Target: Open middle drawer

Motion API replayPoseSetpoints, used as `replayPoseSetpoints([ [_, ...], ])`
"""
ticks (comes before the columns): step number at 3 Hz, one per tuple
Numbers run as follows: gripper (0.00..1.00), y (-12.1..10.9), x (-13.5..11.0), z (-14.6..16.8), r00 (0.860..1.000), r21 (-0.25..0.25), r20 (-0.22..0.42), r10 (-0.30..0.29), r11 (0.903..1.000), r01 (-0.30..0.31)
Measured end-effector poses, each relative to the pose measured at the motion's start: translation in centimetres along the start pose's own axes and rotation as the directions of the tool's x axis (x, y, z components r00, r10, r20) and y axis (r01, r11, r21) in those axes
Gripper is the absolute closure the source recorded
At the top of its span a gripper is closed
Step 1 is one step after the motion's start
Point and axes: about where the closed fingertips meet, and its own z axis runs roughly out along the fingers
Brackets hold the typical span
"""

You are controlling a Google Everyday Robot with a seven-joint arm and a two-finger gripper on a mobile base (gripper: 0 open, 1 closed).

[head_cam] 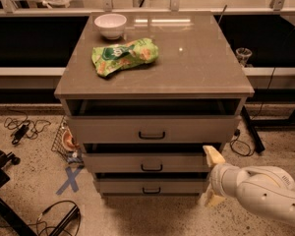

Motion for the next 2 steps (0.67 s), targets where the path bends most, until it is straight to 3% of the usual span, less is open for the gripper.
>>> replayPoseSetpoints([
  [1,0.00,-0.5,0.3,0.5,0.999,-0.027,-0.024,-0.033,0.9991,0.032],
  [2,0.00,-1.5,0.9,3.0,0.995,-0.075,-0.049,-0.089,0.9935,0.085],
])
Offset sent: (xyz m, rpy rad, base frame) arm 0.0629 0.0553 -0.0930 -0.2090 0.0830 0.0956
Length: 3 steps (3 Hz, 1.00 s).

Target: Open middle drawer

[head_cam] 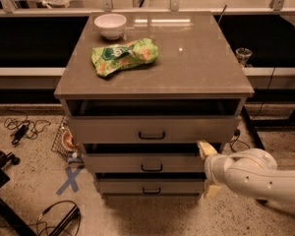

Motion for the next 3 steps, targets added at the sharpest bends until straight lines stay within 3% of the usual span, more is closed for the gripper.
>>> replayPoseSetpoints([
  [1,0.00,-0.7,0.1,3.4,0.999,-0.040,-0.010,-0.053,0.9978,0.053],
  [3,0.00,-0.1,0.6,4.6,0.995,-0.079,-0.030,-0.095,0.9927,0.092],
])
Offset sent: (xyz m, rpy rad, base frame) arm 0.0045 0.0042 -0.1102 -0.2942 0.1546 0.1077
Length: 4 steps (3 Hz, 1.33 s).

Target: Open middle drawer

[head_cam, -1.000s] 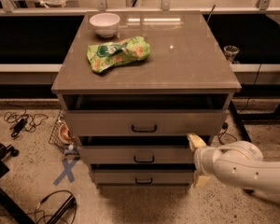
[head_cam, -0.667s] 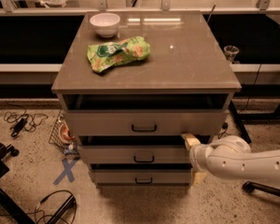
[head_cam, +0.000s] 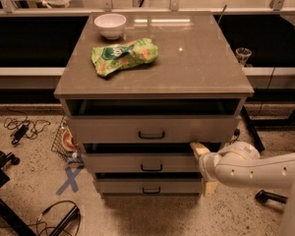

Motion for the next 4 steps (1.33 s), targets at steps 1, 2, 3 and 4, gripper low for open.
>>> replayPoseSetpoints([
  [1,0.00,1.9,0.0,2.2,0.996,-0.091,-0.030,-0.080,0.9929,0.077],
  [2,0.18,5.4,-0.6,3.8,0.997,-0.151,-0.010,-0.075,0.9858,0.072],
  [3,0.22,5.7,-0.6,3.9,0.997,-0.157,-0.008,-0.073,0.9850,0.071],
  [4,0.01,5.7,-0.7,4.0,0.997,-0.159,-0.007,-0.073,0.9848,0.071],
])
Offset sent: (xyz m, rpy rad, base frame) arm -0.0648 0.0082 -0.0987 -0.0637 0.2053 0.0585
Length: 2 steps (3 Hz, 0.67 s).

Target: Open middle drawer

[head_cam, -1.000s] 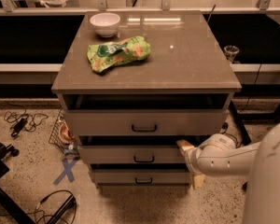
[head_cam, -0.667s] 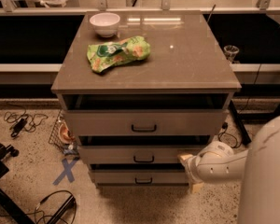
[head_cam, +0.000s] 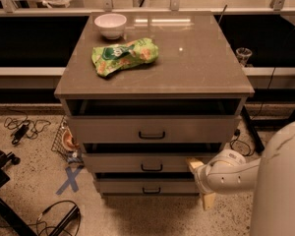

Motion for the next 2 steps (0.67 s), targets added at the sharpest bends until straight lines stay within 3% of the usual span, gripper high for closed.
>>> replayPoseSetpoints([
  [1,0.00,-4.55,-0.76,-0.34,1.000,0.027,-0.021,0.007,0.9996,-0.006],
  [2,0.00,-4.96,-0.83,-0.30,1.000,0.027,-0.024,0.005,0.9996,-0.004],
])
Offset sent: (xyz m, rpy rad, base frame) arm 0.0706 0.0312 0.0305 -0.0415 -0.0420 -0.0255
